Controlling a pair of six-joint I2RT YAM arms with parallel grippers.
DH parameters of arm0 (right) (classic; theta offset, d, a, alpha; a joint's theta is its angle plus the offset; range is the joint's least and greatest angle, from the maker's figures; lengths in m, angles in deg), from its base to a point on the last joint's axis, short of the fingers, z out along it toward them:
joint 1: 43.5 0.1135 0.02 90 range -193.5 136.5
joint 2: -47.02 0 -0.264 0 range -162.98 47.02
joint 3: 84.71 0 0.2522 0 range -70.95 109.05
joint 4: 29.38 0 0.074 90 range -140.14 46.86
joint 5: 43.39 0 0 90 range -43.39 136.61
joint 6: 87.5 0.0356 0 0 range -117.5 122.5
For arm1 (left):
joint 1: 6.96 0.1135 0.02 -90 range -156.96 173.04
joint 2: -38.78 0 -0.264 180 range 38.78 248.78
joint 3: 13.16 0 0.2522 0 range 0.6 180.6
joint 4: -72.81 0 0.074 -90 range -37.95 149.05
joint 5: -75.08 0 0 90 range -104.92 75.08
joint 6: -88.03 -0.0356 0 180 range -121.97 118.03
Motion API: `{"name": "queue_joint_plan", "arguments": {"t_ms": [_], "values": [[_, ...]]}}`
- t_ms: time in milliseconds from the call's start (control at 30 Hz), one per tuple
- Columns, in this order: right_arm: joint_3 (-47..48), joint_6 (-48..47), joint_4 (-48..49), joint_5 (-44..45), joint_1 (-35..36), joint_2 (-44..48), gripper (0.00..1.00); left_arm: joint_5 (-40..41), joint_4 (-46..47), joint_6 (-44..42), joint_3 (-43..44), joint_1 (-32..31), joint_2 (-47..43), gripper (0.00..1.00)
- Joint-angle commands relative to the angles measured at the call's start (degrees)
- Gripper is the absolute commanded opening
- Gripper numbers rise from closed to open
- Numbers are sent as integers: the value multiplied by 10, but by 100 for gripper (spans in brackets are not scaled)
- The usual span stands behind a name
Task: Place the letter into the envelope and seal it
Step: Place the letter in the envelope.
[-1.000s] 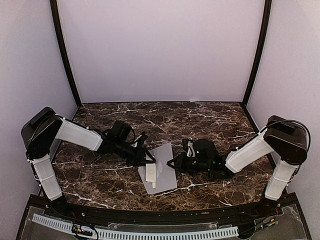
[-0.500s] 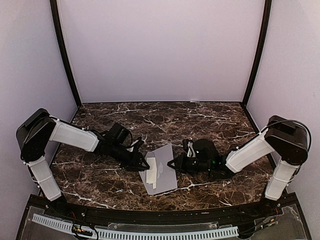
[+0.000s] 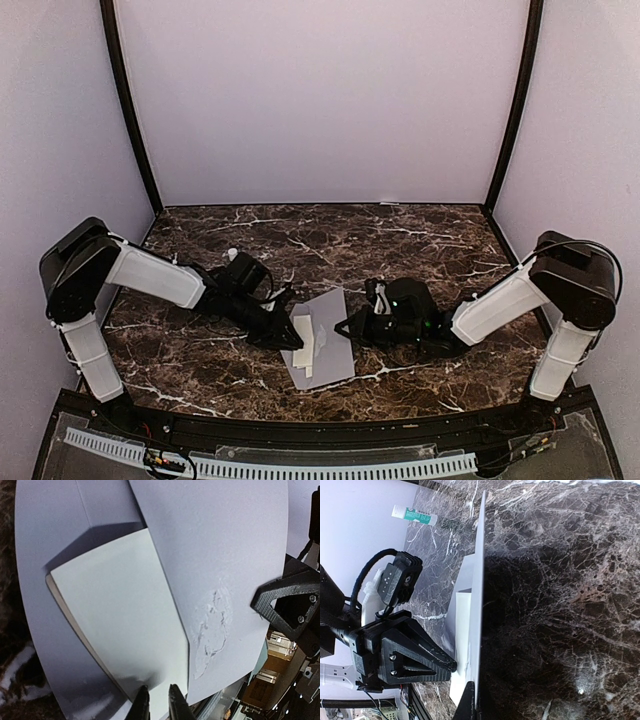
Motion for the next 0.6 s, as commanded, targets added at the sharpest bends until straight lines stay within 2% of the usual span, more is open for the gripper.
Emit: {"name": "queue_joint_plan", "arguments": {"t_ms": [0, 167, 233, 367, 567], "values": [[7, -5, 15, -3, 6, 0, 0, -10, 7, 2, 15, -8, 11, 11], [4, -4, 17, -4, 6, -3, 0, -16, 14, 6, 21, -14, 20, 8], [2, -2, 17, -2, 6, -2, 0, -2, -6, -3, 26, -14, 12, 15], [-1, -1, 17, 2, 6, 1, 0, 53, -55, -19, 23, -14, -19, 36], [-2, -1, 19, 0, 6, 0, 0, 65, -49, 2, -9, -14, -34, 45]]}}
